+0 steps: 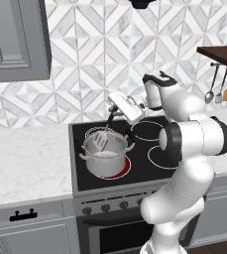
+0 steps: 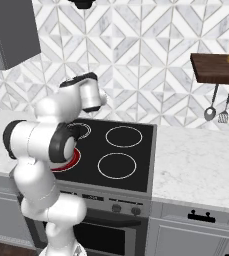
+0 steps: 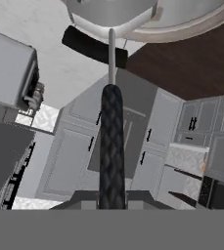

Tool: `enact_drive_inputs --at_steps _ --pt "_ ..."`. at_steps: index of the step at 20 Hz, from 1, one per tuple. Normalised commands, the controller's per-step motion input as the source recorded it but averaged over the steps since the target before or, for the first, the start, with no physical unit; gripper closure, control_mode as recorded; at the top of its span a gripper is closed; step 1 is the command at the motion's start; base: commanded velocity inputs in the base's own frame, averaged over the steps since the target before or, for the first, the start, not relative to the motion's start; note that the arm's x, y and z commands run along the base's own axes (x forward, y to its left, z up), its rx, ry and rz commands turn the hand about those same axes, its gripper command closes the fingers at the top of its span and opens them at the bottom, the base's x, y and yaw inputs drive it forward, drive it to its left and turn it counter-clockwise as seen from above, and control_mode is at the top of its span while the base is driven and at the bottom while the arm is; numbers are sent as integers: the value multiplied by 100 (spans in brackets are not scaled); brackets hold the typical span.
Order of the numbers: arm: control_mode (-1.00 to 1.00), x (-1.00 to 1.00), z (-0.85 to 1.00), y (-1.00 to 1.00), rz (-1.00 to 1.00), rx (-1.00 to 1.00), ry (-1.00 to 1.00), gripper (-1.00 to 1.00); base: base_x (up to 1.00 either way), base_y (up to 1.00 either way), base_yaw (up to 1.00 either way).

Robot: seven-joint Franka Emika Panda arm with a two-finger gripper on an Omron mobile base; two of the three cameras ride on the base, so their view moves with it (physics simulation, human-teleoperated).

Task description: Put the mushroom and onion in the pot. Retrieve the spatula and lightly stir the vegetables in the pot.

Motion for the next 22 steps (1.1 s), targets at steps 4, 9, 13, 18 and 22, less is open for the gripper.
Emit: enact_drive_inputs --at_steps 4,9,13,18,22 --pt "-100 40 -63 0 0 -2 2 100 0 0 0" --pt "-100 15 -55 1 0 -2 0 100 0 0 0" --pt "-100 24 -51 9 0 -4 0 100 0 0 0" --pt "-100 33 -54 6 0 -6 0 100 0 0 0" --pt "-100 16 -33 -12 0 -8 -1 100 0 0 0"
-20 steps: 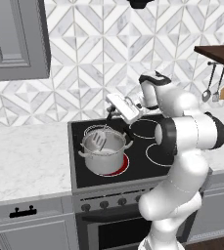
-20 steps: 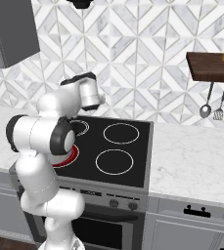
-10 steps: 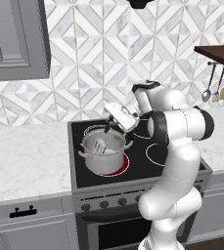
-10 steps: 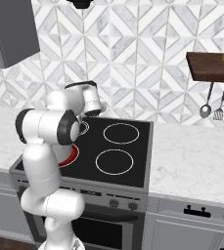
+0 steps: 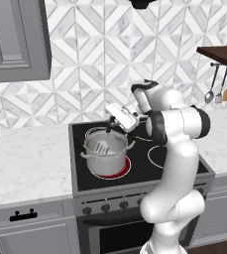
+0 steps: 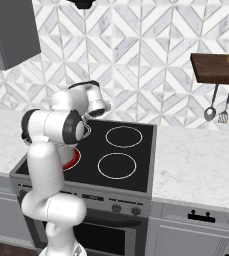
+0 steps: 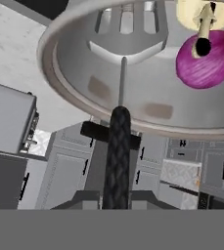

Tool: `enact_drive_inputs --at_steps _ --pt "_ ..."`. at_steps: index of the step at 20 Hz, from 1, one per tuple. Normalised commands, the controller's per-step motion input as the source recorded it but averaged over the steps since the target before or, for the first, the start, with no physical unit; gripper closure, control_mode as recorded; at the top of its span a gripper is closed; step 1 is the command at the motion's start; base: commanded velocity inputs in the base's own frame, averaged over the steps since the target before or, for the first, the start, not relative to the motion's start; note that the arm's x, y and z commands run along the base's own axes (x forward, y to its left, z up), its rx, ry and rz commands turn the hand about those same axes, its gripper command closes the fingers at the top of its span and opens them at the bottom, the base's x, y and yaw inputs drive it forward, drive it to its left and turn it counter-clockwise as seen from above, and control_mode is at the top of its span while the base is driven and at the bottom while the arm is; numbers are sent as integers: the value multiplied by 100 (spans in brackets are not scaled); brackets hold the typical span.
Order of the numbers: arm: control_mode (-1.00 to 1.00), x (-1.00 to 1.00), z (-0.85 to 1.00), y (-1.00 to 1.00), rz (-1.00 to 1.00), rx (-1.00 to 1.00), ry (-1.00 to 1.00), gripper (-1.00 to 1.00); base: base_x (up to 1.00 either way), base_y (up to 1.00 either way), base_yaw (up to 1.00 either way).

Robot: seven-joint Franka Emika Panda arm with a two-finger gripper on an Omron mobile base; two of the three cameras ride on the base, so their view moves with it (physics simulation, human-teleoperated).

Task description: Put the mushroom and onion in the pot. Retrieve the spatula and lightly stir the vegetables in the pot.

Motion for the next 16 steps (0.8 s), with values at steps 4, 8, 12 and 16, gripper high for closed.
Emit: enact_drive_inputs --at_steps 4,8,12,16 --pt "-100 -4 0 -24 0 -8 -6 100 0 0 0" --pt "-100 -24 5 16 0 -3 -1 100 0 0 0" --pt "-100 -43 27 58 0 0 1 100 0 0 0" --pt "-100 -17 3 41 0 0 6 100 0 0 0"
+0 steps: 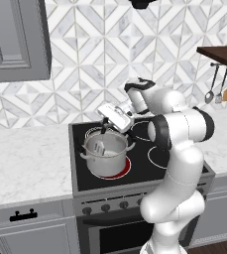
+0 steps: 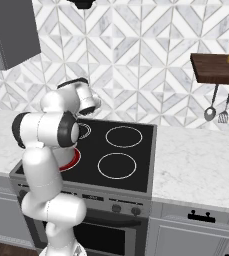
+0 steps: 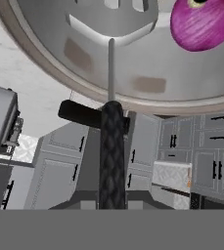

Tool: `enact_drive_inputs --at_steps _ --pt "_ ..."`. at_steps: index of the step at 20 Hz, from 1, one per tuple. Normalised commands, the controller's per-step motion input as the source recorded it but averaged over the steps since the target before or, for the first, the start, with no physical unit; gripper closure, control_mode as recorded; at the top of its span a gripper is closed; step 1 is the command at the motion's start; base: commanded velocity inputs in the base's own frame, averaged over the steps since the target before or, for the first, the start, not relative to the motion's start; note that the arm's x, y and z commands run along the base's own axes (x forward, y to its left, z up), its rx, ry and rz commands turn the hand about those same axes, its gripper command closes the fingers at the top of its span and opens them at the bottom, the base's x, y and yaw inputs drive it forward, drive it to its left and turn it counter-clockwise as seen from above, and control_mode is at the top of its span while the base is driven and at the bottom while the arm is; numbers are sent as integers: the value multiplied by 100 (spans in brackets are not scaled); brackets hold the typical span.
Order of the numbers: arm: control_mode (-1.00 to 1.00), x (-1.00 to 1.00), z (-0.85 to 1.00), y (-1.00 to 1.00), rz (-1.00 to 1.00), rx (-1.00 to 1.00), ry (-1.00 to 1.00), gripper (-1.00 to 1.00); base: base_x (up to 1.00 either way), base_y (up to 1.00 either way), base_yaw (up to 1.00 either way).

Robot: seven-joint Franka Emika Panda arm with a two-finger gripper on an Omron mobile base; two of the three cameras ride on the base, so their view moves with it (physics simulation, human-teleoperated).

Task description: Put the mushroom and onion in the pot. Retrieve the spatula and lightly stir the vegetables in the pot.

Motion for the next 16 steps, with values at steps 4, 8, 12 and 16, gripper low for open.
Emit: enact_drive_inputs --at_steps 4,8,12,16 --pt "-100 0 1 -54 0 0 0 100 0 0 0" --pt "-100 0 0 -44 0 0 0 100 0 0 0" --pt "-100 -8 13 -4 0 0 0 100 0 0 0" --pt "-100 -6 0 10 4 0 0 100 0 0 0"
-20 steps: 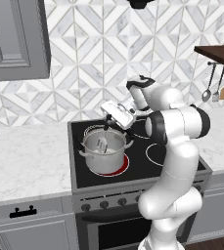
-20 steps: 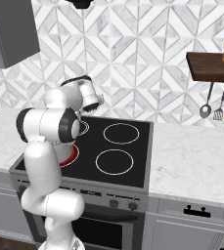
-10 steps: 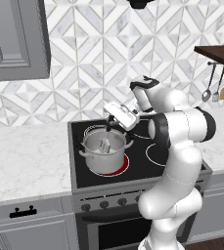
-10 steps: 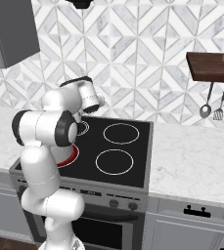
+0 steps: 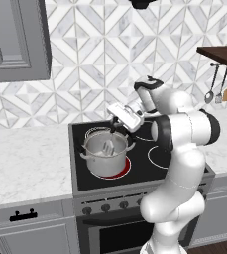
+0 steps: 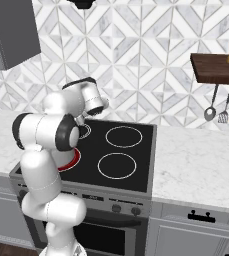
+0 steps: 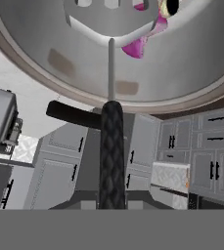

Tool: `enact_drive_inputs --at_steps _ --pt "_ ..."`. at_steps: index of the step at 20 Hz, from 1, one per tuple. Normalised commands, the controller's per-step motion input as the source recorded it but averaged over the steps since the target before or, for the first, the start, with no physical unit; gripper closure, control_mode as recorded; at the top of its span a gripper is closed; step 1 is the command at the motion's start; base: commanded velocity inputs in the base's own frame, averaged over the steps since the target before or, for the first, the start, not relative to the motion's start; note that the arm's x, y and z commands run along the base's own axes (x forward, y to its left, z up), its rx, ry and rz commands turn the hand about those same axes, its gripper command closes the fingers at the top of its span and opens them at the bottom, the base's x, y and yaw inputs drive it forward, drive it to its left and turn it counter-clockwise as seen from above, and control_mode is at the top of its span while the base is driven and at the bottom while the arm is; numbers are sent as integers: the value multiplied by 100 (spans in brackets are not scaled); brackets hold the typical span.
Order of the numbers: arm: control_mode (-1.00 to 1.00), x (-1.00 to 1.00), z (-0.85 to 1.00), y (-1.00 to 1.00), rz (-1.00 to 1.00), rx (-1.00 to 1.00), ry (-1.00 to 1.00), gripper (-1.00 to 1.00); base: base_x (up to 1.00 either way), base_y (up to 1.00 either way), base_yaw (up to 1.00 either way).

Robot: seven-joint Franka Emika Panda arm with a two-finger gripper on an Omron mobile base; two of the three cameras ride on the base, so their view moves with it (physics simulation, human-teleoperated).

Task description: Put the mushroom and onion in the pot. Retrieve the spatula and lightly stir the vegetables in the pot.

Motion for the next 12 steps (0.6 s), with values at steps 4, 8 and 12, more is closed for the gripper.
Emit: enact_drive_inputs --at_steps 4,8,12 --pt "-100 0 -5 29 6 0 0 100 0 0 0" --pt "-100 0 -9 8 8 0 1 100 0 0 0" --pt "-100 0 -19 0 5 0 0 100 0 0 0"
